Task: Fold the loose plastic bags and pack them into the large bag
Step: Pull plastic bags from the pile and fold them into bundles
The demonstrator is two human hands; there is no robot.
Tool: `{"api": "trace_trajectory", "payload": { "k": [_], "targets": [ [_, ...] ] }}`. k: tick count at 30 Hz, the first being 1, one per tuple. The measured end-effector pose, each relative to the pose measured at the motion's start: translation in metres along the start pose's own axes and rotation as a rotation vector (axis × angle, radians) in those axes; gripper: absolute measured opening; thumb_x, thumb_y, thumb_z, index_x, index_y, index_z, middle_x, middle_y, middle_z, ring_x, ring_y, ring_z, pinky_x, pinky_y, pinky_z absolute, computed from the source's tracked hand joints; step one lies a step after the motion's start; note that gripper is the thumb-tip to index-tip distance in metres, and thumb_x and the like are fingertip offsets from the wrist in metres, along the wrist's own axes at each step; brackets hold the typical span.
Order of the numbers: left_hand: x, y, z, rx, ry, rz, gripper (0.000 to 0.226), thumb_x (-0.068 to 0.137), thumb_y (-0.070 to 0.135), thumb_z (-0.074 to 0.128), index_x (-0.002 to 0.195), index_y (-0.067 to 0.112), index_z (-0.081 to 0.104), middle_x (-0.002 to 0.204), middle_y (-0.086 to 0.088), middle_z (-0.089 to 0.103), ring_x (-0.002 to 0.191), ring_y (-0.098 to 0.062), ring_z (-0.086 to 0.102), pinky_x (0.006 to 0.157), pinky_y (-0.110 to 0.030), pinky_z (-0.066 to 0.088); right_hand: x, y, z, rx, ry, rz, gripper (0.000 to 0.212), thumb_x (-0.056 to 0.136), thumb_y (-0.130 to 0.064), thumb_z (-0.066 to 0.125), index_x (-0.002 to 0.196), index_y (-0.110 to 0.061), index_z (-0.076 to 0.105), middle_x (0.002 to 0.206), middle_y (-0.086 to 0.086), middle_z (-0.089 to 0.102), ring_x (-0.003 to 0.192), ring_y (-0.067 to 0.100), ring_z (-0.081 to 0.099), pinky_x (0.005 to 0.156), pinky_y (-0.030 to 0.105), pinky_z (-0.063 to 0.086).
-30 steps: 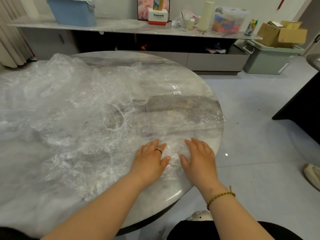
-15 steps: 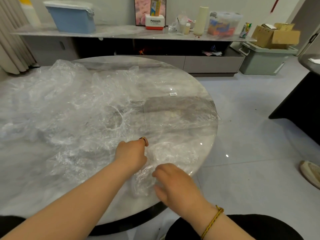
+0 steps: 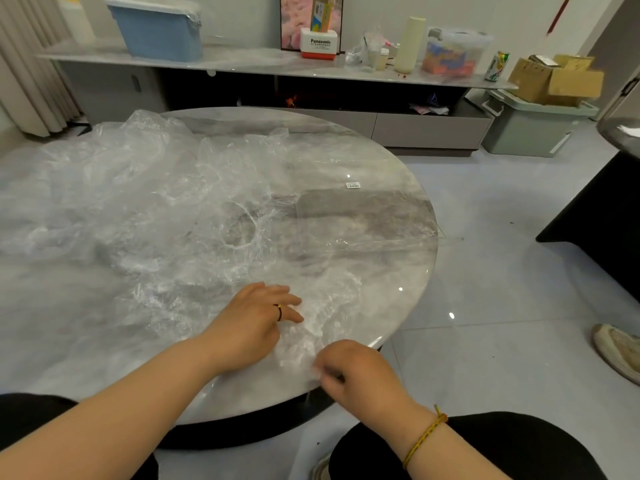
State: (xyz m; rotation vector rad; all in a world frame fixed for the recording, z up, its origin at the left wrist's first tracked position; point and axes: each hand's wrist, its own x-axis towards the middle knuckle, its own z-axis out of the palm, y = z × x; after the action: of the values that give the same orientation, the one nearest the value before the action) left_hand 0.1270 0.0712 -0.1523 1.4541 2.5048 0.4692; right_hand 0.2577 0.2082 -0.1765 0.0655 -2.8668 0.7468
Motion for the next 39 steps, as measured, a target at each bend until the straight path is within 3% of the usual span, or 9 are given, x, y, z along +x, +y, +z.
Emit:
{"api": "trace_trajectory", "payload": {
  "k": [4, 8, 12, 19, 23, 27, 32, 36, 39],
  "targets": [
    [0.000, 0.011, 0.004, -0.255, -0.120, -0.018, 0.053, 0.081, 0.038, 0.020, 0.120, 0.027, 0.055, 0.136, 0.010, 0.048, 0.123, 0.013, 0.028, 0.104, -0.006, -0.008, -0.004, 0.004, -0.016, 0.496, 0.122, 0.390, 0.030, 0.085, -0.017, 0.059, 0.057, -0.026, 0.053, 0.053, -0.015, 0.053, 0.057, 0.002, 0.047, 0.059, 0.017, 0.040],
    [-0.001, 0.020, 0.003, -0.318, -0.181, -0.101, 0.087, 0.051, 0.093, 0.022, 0.105, 0.034, 0.054, 0.115, 0.007, 0.059, 0.118, 0.001, 0.043, 0.102, 0.001, -0.001, 0.007, 0.009, -0.025, 0.656, 0.336, 0.571, 0.038, 0.088, -0.005, 0.055, 0.054, -0.016, 0.042, 0.040, -0.014, 0.043, 0.044, -0.001, 0.037, 0.045, 0.008, 0.032],
    [0.003, 0.026, 0.004, -0.280, -0.120, -0.225, 0.039, 0.085, 0.051, 0.054, 0.115, 0.027, 0.051, 0.110, 0.010, 0.053, 0.135, -0.010, 0.025, 0.108, -0.014, 0.010, 0.024, 0.016, -0.029, 0.559, 0.422, 0.639, 0.035, 0.091, -0.010, 0.052, 0.058, -0.015, 0.044, 0.044, -0.010, 0.041, 0.043, 0.003, 0.037, 0.044, 0.010, 0.032],
    [0.012, 0.029, 0.016, -0.246, 0.117, -0.321, 0.057, 0.082, 0.049, 0.057, 0.130, 0.028, 0.037, 0.107, 0.007, 0.054, 0.113, -0.012, 0.047, 0.097, -0.019, 0.033, 0.039, 0.032, -0.020, 0.295, 0.318, 0.739, 0.016, 0.094, -0.018, 0.048, 0.080, -0.012, 0.055, 0.062, -0.012, 0.047, 0.055, 0.003, 0.043, 0.047, 0.009, 0.035],
    [0.019, 0.040, 0.032, 0.053, 0.399, -0.090, 0.047, 0.076, 0.041, 0.039, 0.113, 0.020, 0.058, 0.096, 0.004, 0.064, 0.096, -0.015, 0.057, 0.096, -0.026, 0.035, 0.042, 0.035, -0.015, 0.262, 0.274, 0.774, 0.020, 0.094, -0.019, 0.047, 0.108, -0.009, 0.057, 0.063, -0.011, 0.045, 0.066, 0.011, 0.048, 0.057, 0.021, 0.038],
    [0.026, 0.055, 0.046, 0.136, 0.266, -0.049, 0.047, 0.079, 0.030, 0.033, 0.104, 0.014, 0.070, 0.111, -0.003, 0.068, 0.112, -0.020, 0.057, 0.105, -0.034, 0.022, 0.043, 0.029, -0.018, 0.225, 0.260, 0.775, 0.043, 0.096, -0.019, 0.044, 0.137, -0.015, 0.033, 0.094, 0.001, 0.056, 0.084, 0.013, 0.051, 0.070, 0.024, 0.042],
    [0.033, 0.056, 0.055, 0.136, 0.018, -0.187, 0.098, 0.055, 0.044, -0.026, 0.147, 0.015, -0.008, 0.153, 0.003, -0.014, 0.143, -0.014, -0.008, 0.104, -0.027, -0.020, 0.040, 0.024, -0.014, -0.196, 0.322, 0.516, 0.048, 0.096, -0.022, 0.024, 0.143, -0.014, 0.030, 0.152, 0.005, 0.024, 0.139, 0.020, 0.026, 0.111, 0.024, 0.020],
    [0.037, 0.054, 0.058, 0.160, 0.004, -0.195, 0.099, 0.052, 0.042, -0.029, 0.145, 0.015, -0.013, 0.155, 0.001, -0.014, 0.142, -0.011, -0.015, 0.103, -0.025, -0.020, 0.038, 0.027, -0.006, -0.190, -0.019, 0.447, 0.099, 0.058, -0.043, -0.022, 0.149, -0.019, 0.008, 0.156, -0.001, -0.007, 0.132, 0.001, -0.020, 0.105, 0.022, -0.020],
    [0.038, 0.055, 0.059, 0.135, 0.001, -0.205, 0.099, 0.052, 0.042, -0.029, 0.145, 0.015, -0.012, 0.153, 0.003, -0.018, 0.142, -0.011, -0.015, 0.103, -0.025, -0.021, 0.037, 0.033, -0.004, -0.217, -0.094, 0.471, 0.103, 0.053, -0.045, -0.025, 0.149, -0.020, 0.001, 0.156, -0.004, -0.010, 0.141, 0.006, -0.016, 0.103, 0.021, -0.022]
  ]
}}
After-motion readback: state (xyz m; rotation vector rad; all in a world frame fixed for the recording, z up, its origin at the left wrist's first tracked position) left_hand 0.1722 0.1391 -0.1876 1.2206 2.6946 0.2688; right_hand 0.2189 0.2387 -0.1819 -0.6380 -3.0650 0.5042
